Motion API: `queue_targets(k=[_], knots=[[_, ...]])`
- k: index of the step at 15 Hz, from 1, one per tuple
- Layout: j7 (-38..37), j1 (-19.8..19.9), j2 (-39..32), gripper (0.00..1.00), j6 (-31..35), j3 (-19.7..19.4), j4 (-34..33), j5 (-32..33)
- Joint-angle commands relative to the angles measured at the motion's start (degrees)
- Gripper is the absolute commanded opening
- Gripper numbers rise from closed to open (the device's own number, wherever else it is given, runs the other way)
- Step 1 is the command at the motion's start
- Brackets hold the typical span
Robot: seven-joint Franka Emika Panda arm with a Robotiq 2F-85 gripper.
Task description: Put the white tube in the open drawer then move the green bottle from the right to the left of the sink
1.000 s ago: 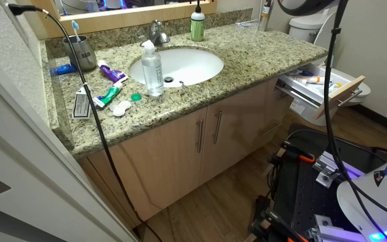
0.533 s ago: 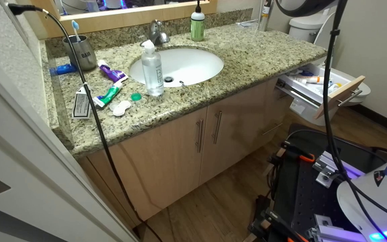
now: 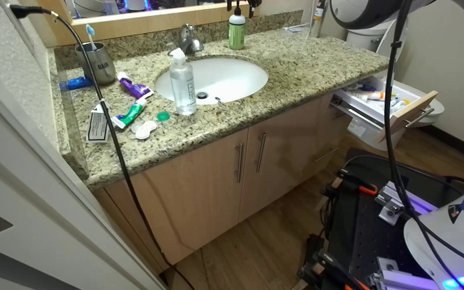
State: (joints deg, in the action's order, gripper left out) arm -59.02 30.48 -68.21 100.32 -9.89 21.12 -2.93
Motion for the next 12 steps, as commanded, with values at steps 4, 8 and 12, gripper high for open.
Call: queue_targets(k=[4,8,12], knots=[[-14.3,3.1,4.4,1.0,4.9,3.2,0.3,-4.4],[-15.5,2.5,5.4,1.0,6.8,3.1,1.5,-3.1],[-31.5,2.3,2.6,1.0,5.1,2.8,-0.8,-3.9]])
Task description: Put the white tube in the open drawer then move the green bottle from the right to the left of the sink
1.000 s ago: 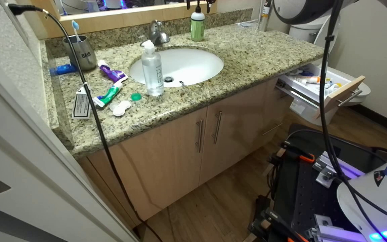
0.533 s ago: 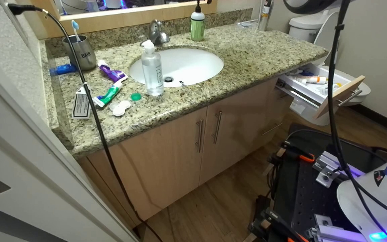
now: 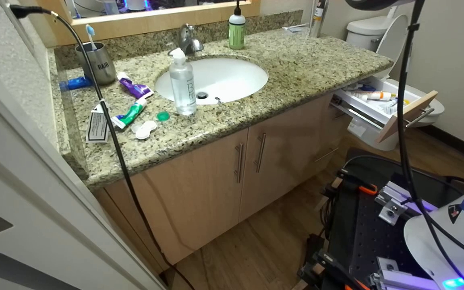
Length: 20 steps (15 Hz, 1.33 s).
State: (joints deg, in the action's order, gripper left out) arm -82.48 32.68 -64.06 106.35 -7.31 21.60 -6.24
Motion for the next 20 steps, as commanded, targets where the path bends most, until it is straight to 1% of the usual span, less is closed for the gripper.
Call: queue_targets(k=[1,6,7,11,12,13,14,16,17,19,20], knots=[[-11.3,0.2,-2.3,1.0,-0.9,0.2,-1.7,-0.6],[-26.1,1.7,-3.9,1.0,1.5,1.0,-1.3,-1.7],[-28.6,1.7,-1.4,1.0,4.2,0.6,3.4,-2.2],[-36.9,2.7,-1.7,1.0,12.1,0.5,2.2,-2.8],[-38.5,2.5,-1.4,1.0,12.5,-0.1,3.0,-2.2],[-38.3,2.1,-1.2,1.0,10.8,-0.4,4.4,-1.4],[-37.2,2.8,-4.8,1.0,8.8,0.5,-3.2,-0.9],[-37.3,2.7,-4.3,1.0,9.3,0.6,-2.0,-0.7],[-37.1,2.5,-2.6,1.0,10.9,0.6,1.1,-0.7],[-38.2,2.3,-3.6,1.0,10.8,-0.2,1.2,0.2],[-38.6,2.6,-4.5,1.0,9.2,-0.3,0.0,0.4]])
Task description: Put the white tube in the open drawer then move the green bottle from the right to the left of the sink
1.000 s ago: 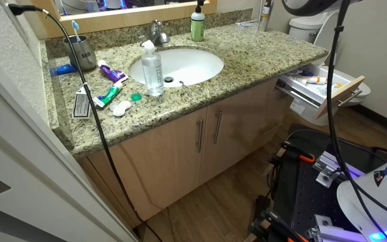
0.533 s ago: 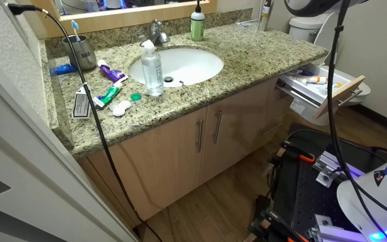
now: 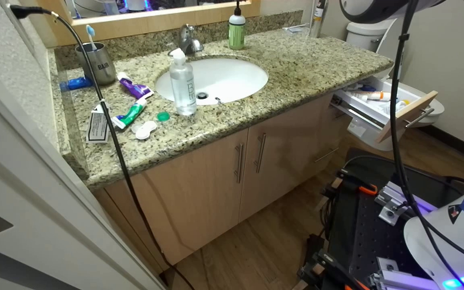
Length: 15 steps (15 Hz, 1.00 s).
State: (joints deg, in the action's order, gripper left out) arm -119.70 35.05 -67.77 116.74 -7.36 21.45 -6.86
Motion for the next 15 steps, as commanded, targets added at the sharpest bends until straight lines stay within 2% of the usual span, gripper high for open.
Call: queue_targets(k=[1,3,4,7,8,10,15], knots=[[-1.7,0.3,-1.3,1.0,-2.7,-0.3,-0.1,1.3],[-2.0,0.5,-2.3,1.0,-6.8,0.0,-0.6,1.4],[-1.2,0.4,-2.7,1.0,-5.1,0.3,-2.2,1.3],[-1.3,0.5,-3.5,1.0,-6.3,0.3,-2.3,1.3],[-1.5,0.5,-3.4,0.75,-5.2,0.5,-2.1,1.1],[-1.5,0.4,-2.3,0.66,-2.8,0.6,-0.3,1.1],[-1.3,0.5,-2.6,0.31,0.2,0.6,0.0,1.1]])
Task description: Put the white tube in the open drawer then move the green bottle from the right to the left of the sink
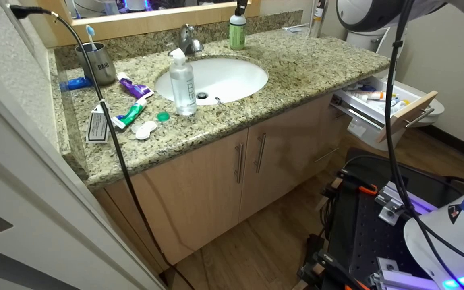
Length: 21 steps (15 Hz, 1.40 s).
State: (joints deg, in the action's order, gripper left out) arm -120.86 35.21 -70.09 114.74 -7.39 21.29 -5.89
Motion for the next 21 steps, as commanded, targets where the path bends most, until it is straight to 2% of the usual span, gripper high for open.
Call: queue_targets(k=[1,4,5,11,13,17,21], knots=[[-0.1,0.3,-0.4,0.23,2.8,0.5,0.1,0.1],[-0.1,0.4,-0.5,0.03,3.5,0.5,0.0,0.2],[-0.1,0.4,-0.6,0.0,3.7,0.4,0.0,0.2],[0.0,0.5,-0.5,0.02,3.3,0.5,0.3,0.1],[1.3,1.0,0.6,0.02,1.3,2.0,0.6,-1.3],[5.9,2.2,4.9,0.02,-0.3,7.5,0.8,-6.3],[10.4,2.4,9.5,0.02,-4.1,10.6,0.9,-9.0]])
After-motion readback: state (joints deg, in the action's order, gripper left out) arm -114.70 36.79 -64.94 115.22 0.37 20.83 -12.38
